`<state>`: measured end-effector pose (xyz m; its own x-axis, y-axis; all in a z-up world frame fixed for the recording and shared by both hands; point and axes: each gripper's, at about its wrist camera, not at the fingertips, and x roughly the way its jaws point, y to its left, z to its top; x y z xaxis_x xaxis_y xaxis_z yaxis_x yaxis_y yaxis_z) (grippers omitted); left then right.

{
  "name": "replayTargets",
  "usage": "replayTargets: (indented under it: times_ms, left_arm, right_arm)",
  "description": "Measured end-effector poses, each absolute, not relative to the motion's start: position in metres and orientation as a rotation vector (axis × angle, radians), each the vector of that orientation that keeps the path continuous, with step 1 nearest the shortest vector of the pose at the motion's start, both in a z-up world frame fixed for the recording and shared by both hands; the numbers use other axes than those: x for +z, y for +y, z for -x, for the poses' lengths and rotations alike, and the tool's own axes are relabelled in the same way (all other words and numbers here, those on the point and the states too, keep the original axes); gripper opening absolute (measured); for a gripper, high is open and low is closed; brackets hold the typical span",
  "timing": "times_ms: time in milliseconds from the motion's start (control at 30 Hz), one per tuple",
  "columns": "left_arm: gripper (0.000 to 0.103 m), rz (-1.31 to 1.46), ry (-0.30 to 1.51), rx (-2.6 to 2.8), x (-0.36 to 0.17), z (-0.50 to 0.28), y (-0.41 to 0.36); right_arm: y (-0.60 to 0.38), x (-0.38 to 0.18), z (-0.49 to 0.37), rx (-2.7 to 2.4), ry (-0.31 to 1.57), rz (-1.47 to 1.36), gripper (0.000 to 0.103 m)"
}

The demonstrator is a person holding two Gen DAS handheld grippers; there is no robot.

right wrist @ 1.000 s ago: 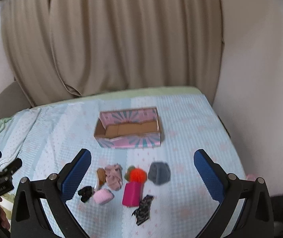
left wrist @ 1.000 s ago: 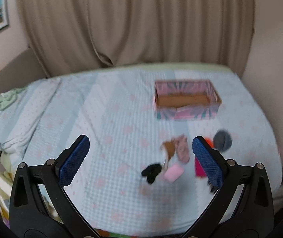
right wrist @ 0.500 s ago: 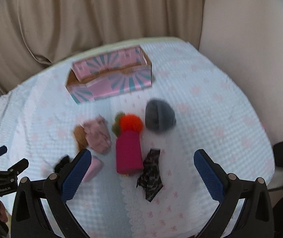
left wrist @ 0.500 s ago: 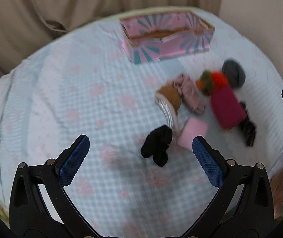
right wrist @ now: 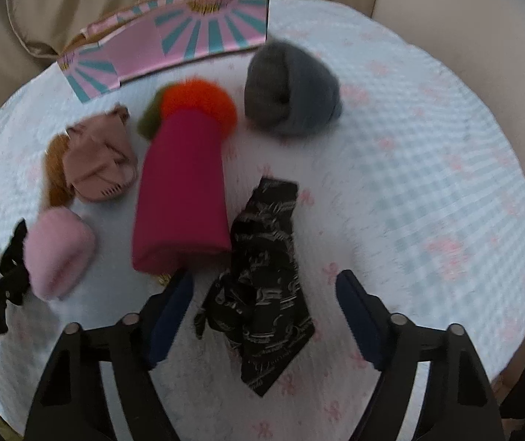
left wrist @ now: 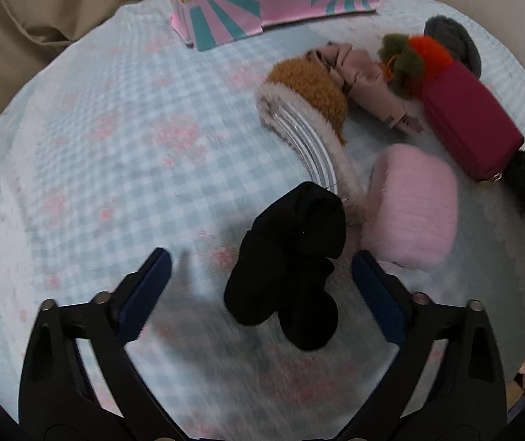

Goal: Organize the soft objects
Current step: 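Grasp the black sock with the left tool while the right tool grasps the black scrunchie, then carry the sock and scrunchie into the striped box and open both tools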

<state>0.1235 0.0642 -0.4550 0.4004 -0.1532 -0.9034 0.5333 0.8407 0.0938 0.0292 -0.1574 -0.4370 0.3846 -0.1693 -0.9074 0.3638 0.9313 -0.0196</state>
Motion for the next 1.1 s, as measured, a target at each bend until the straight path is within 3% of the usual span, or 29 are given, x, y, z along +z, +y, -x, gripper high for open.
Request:
replayTargets:
  times_ms: [167, 233, 333, 400, 700, 1100]
  left_arm:
    - [0.069, -0.418, 1.098, -0.465, -0.467, -0.127, 0.056]
    - [0.051, -0.418, 1.094, -0.483, -0.465, -0.127, 0.053]
    - [0.036, -0.435, 1.09, -0.516, -0.463, -0.123, 0.045]
    - [0.031, -0.452, 1.085, -0.526, -0.464, -0.119, 0.041]
    - [0.028, -0.438, 1.079, -0.513, -0.454, -0.119, 0.044]
    - [0.028, -0.346, 1.058, -0.432, -0.388, -0.126, 0.049]
  right_arm:
    - [-0.162, -0.45, -0.033, -0.316, 1.138, -0.174, 0.056]
    - [-0.164, -0.45, -0.036, -0.305, 1.129, -0.168, 0.048]
    - [-0.169, -0.449, -0.04, -0.289, 1.126, -0.174, 0.036]
    - [-0.173, -0.448, -0.041, -0.282, 1.123, -0.184, 0.034]
    - [-0.169, -0.439, -0.037, -0.29, 1.122, -0.194, 0.032]
    - [-0.18, -0.377, -0.036, -0.278, 1.082, -0.186, 0.032]
